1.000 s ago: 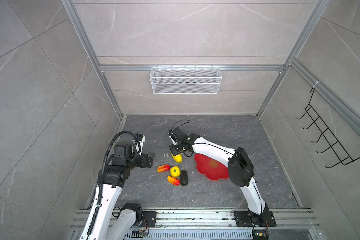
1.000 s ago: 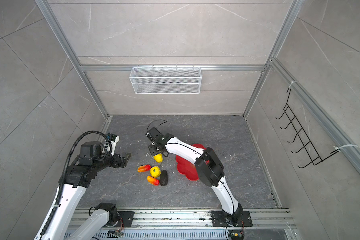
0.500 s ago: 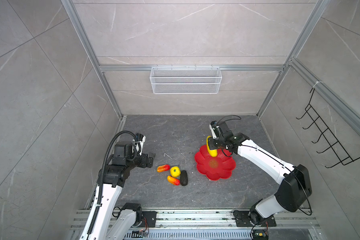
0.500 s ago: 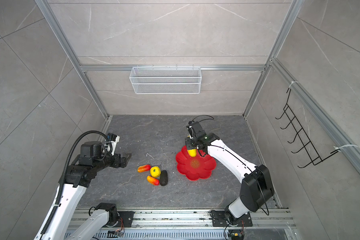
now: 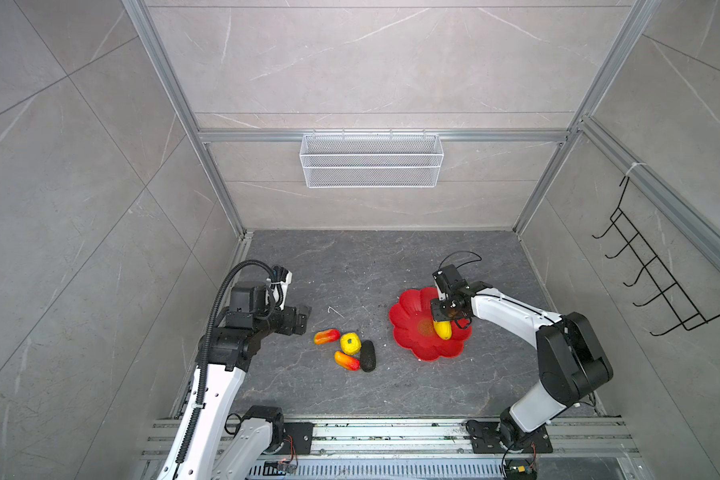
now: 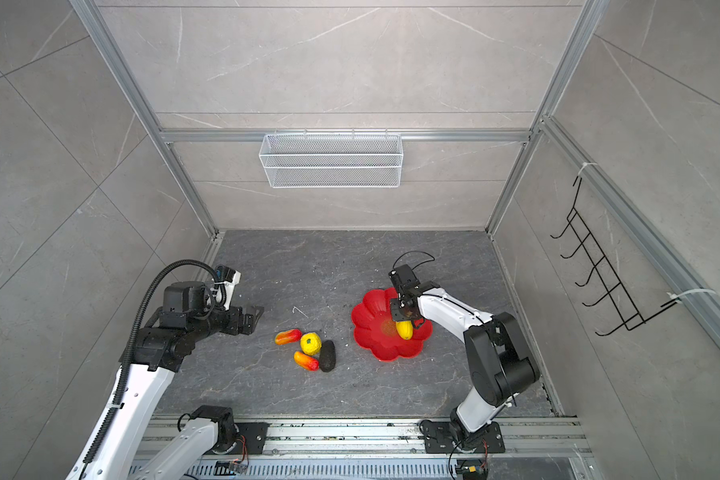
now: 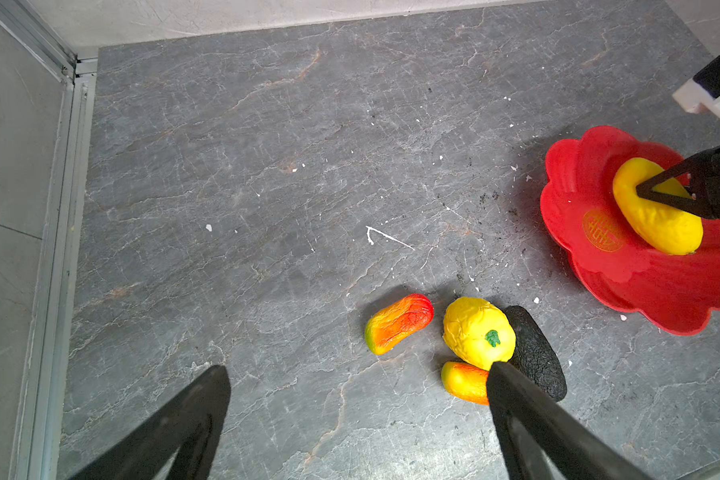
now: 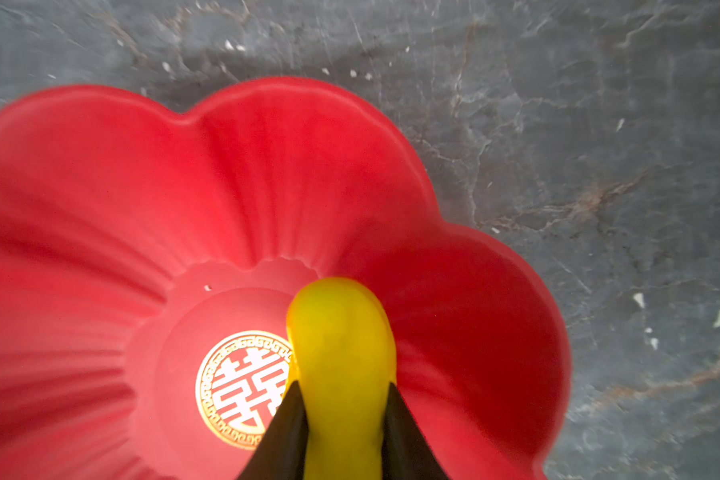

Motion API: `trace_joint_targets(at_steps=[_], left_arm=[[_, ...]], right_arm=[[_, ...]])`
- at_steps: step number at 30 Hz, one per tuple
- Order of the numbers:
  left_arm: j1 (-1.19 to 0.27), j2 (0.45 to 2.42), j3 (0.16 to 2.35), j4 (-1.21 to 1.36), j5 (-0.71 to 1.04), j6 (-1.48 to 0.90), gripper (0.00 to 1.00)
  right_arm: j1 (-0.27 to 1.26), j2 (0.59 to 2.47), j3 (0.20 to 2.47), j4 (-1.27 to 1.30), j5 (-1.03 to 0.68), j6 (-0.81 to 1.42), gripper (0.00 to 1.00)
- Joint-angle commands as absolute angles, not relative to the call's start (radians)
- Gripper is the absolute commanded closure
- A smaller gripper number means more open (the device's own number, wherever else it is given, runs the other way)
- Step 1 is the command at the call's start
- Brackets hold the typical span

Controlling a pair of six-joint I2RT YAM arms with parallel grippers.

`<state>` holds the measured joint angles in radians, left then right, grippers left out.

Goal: Place and organize the fake fruits in the fruit bowl
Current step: 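Carry the yellow fruit into the red bowl and release it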

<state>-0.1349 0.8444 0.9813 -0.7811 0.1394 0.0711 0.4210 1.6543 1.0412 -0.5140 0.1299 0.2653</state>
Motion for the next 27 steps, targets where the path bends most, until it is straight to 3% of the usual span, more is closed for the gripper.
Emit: trace_joint_targets(at_steps=[1,12,14,17,19,22,27], left_arm=[[-0.130,0.850,0.985,-0.762,0.150,0.068,0.00],[-0.130,0.849,0.985,-0.762,0.150,0.069,0.00],[-0.131,0.846,0.983,-0.762,0.151,0.069,0.00],[-0.131,0.844,0.984,-0.764,0.149,0.069,0.00],[-0.130,0.841,0.981,-0.762,0.145,0.069,0.00],[-0.131,0.844,0.984,-0.762,0.145,0.069,0.00],[-0.130,0.851,0.989,-0.769,0.144,0.067,0.00]], right_arm=[[0.422,1.671,1.039,-0.483,0.121,0.255,0.69],[0.421,1.643,1.071,-0.536,0.131,0.244,0.47],[0.419,1.605,1.098,-0.583,0.131,0.234,0.36],[0.420,1.535,1.138,-0.647,0.117,0.219,0.10],[0.425,1.494,1.168,-0.681,0.100,0.210,0.02],[0.464,1.455,1.220,-0.721,0.099,0.212,0.01],[0.660,1.496,1.304,-0.715,0.112,0.244,0.01]])
